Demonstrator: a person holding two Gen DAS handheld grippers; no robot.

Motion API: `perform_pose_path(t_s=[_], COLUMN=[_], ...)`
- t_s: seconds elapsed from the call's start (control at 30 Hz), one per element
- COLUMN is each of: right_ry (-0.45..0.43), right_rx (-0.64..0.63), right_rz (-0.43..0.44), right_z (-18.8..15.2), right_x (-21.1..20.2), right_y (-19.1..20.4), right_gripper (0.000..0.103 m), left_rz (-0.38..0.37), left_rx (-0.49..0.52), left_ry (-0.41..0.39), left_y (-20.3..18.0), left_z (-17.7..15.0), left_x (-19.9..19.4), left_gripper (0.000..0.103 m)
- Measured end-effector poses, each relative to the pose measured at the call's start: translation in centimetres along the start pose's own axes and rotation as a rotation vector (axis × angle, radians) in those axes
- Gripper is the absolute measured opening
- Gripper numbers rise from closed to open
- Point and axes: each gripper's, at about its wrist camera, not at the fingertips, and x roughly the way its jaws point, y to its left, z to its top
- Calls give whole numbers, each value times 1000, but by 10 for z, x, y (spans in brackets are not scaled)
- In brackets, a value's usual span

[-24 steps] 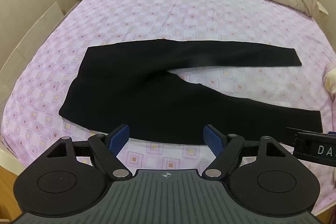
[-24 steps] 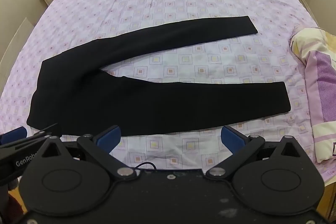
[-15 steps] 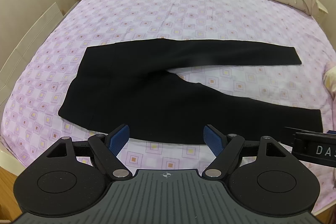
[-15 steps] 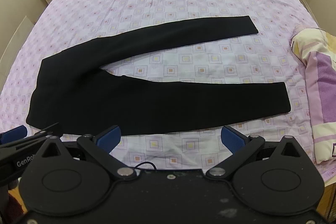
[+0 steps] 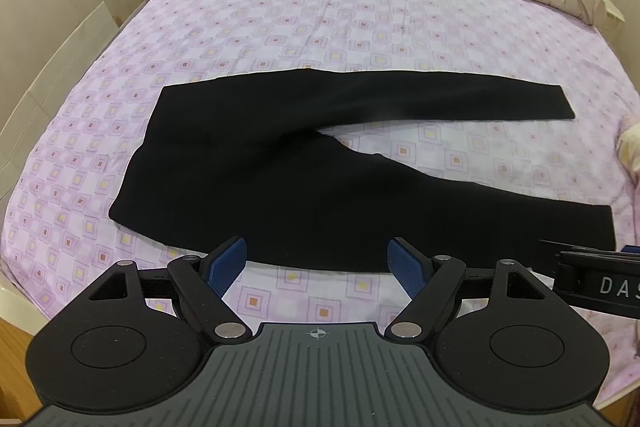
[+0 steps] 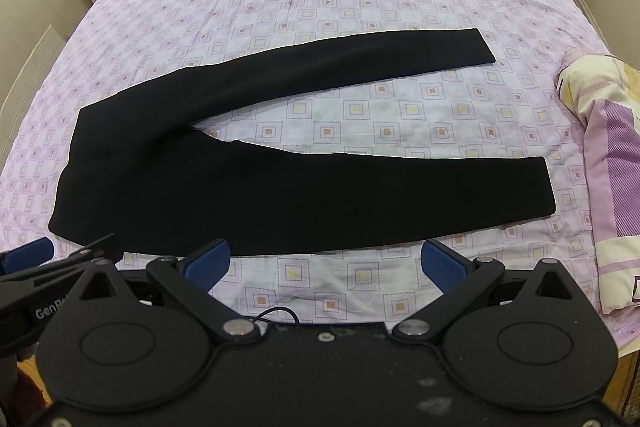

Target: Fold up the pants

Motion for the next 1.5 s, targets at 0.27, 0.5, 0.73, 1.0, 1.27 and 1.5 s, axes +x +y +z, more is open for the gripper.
perform_pose_path(t_s=[0.27, 0.5, 0.73, 1.0, 1.27, 1.5], right_ry=[10, 26, 74, 37, 15, -56], right_rx=[-3, -6, -1, -9, -32, -43], right_rz=[5, 2, 4, -4, -9, -6], right_z=[-2, -2, 0, 0, 1, 2], right_x=[1, 4, 7, 6, 4, -5], right_y=[1, 3, 3, 2, 5, 9], right_gripper=[103, 103, 103, 103, 103, 103], left_rz=[0, 3, 3, 3, 2, 18], left_rx=[-1, -3, -5, -5, -6, 2], left_ry=[8, 15, 20, 20, 20, -16], left_y=[0, 0, 1, 1, 1, 3], left_z=[2, 3, 5, 5, 5, 6], left_x=[2, 4, 4, 4, 5, 0], left_gripper=[77, 77, 77, 77, 77, 77])
